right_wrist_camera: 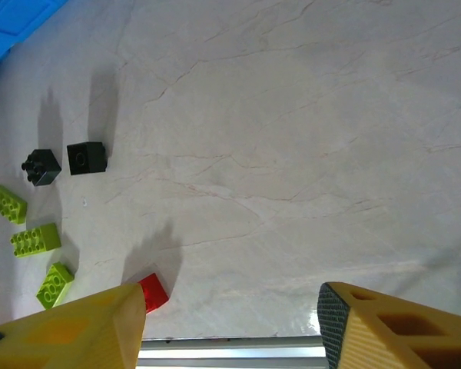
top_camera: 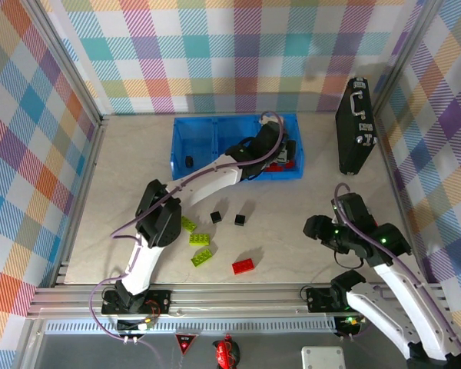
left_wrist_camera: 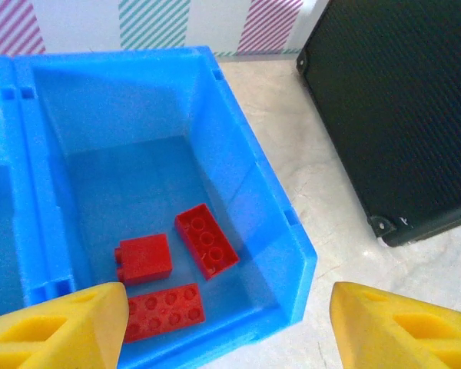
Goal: Sort the legos into containers by color
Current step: Place the lego in the container, then pick up the lego from the bottom-center of the table.
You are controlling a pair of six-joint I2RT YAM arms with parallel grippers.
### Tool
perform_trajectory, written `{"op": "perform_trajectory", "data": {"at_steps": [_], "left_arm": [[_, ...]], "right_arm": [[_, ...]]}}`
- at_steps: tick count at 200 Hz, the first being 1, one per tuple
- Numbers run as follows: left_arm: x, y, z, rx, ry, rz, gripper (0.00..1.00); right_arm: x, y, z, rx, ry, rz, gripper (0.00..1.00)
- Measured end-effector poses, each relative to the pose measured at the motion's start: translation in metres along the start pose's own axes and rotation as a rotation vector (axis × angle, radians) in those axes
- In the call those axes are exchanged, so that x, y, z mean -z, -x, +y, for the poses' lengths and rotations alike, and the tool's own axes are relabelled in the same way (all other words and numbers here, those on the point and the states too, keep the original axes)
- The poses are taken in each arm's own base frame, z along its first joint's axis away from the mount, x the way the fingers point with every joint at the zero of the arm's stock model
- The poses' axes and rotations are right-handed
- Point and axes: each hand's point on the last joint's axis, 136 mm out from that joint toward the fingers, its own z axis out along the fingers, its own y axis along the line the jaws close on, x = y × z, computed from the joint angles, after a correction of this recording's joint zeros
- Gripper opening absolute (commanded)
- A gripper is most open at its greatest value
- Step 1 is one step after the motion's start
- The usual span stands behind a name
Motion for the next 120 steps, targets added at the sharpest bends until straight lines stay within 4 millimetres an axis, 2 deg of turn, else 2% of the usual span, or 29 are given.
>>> {"op": "perform_trajectory", "data": {"at_steps": [35, 78, 120], "left_arm": [[0.033, -0.007, 0.02, -0.07, 0.039, 0.026, 0.73], [0.07, -0.015, 0.059, -0.158, 0.123, 0.069, 0.77], [0.106, -0.011, 0.118, -0.141, 0.211, 0.103, 0.82]], "right_arm": [[-0.015, -0.001, 0.009, -0.002, 0.011, 0.053, 0.61], [-0.033, -0.003, 0.023, 0.033, 0.009, 0.106, 0.61], [-0.054, -0.013, 0.038, 0.094, -0.015, 0.176, 0.61]]}}
